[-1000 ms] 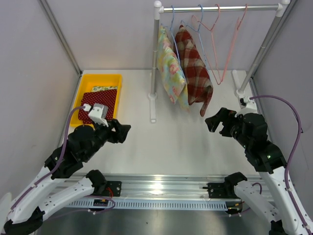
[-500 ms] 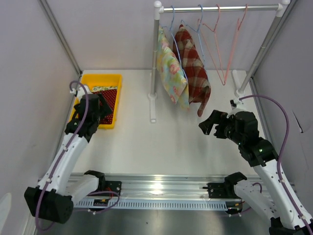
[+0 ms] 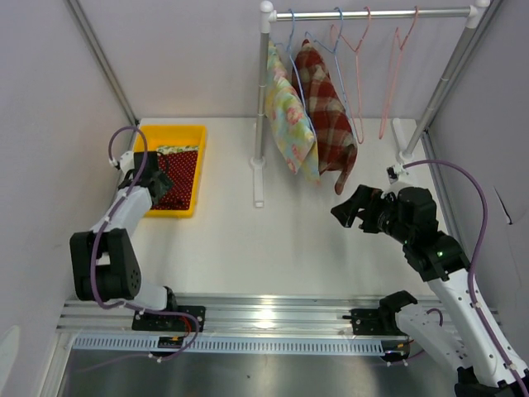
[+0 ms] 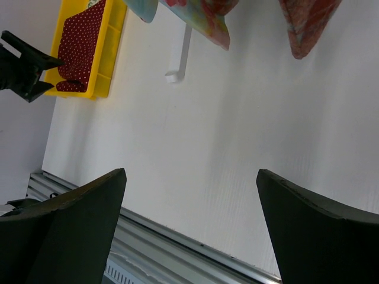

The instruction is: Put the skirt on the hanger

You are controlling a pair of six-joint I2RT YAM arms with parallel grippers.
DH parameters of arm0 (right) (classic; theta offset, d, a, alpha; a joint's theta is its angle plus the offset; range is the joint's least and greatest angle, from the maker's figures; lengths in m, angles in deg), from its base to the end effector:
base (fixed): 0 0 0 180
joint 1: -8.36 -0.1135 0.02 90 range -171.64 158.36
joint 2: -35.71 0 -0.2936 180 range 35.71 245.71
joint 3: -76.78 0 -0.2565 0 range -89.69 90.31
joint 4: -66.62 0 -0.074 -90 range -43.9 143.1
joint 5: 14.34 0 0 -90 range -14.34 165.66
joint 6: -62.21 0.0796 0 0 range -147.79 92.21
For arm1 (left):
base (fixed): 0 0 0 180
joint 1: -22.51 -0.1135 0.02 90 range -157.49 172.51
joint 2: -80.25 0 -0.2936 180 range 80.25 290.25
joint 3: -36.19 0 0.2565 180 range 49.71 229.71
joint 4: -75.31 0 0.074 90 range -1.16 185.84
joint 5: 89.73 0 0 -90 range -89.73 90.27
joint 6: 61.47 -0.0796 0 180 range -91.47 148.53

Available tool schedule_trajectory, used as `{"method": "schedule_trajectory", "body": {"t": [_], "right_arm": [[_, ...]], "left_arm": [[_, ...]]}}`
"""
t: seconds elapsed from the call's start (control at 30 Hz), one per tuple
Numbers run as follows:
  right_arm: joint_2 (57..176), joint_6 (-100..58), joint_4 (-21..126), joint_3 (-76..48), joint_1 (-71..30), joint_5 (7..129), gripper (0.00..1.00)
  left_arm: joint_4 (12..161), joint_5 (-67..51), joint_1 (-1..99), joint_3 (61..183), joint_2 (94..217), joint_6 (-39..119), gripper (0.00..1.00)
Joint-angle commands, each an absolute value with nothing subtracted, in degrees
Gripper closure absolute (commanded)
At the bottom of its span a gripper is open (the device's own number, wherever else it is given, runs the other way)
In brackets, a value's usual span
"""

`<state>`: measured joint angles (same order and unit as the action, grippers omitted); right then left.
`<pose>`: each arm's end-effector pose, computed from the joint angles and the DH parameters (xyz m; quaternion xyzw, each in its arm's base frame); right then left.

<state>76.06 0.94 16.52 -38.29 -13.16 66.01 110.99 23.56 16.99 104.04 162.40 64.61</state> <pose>0.1506 0.0737 0.3446 0.0082 0.8440 0.2901 0.4511 0.3185 0.0624 0.2283 -0.3914 0.8358 0.0946 0.3733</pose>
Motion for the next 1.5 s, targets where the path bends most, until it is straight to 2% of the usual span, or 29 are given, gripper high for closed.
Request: {"method": "schedule_trajectory", "body": {"t": [0.0, 0.6, 0.73, 0.83, 0.93, 1.03, 1.3, 1.47], "right_arm": [[76.49, 1.48, 19.61, -38.1, -13.35, 63.97, 0.0], [78.42, -0.63, 21.1, -38.36, -13.52, 62.66, 0.01], [79.38, -0.8, 21.46, -38.36, -13.43, 62.3, 0.01], [79.74, -0.89, 21.72, -38.36, -13.43, 62.13, 0.01], [80.44, -1.15, 21.55, -37.92, -13.44, 61.95, 0.01], [80.53, -0.89, 21.89, -37.75, -13.43, 61.95, 0.01], [81.85, -1.07, 21.72, -36.34, -13.61, 62.13, 0.01], [82.11, -1.16, 21.54, -34.85, -13.43, 62.3, 0.01]], "left_arm": [[106.33, 23.3, 15.4, 107.19, 165.76, 65.98, 0.2], [108.44, 23.12, 10.82, 118.62, 182.29, 63.51, 0.2], [108.09, 22.33, 10.47, 119.32, 183.88, 62.9, 0.25], [106.78, 20.84, 10.3, 118.89, 184.4, 62.37, 0.4], [106.16, 19.52, 9.95, 118.97, 184.41, 61.76, 0.79], [105.89, 18.38, 9.94, 118.97, 183.18, 61.14, 1.0], [106.15, 13.55, 10.12, 120.11, 173.43, 59.91, 1.0], [104.93, 10.12, 11.08, 120.55, 162.45, 58.07, 1.0]]}}
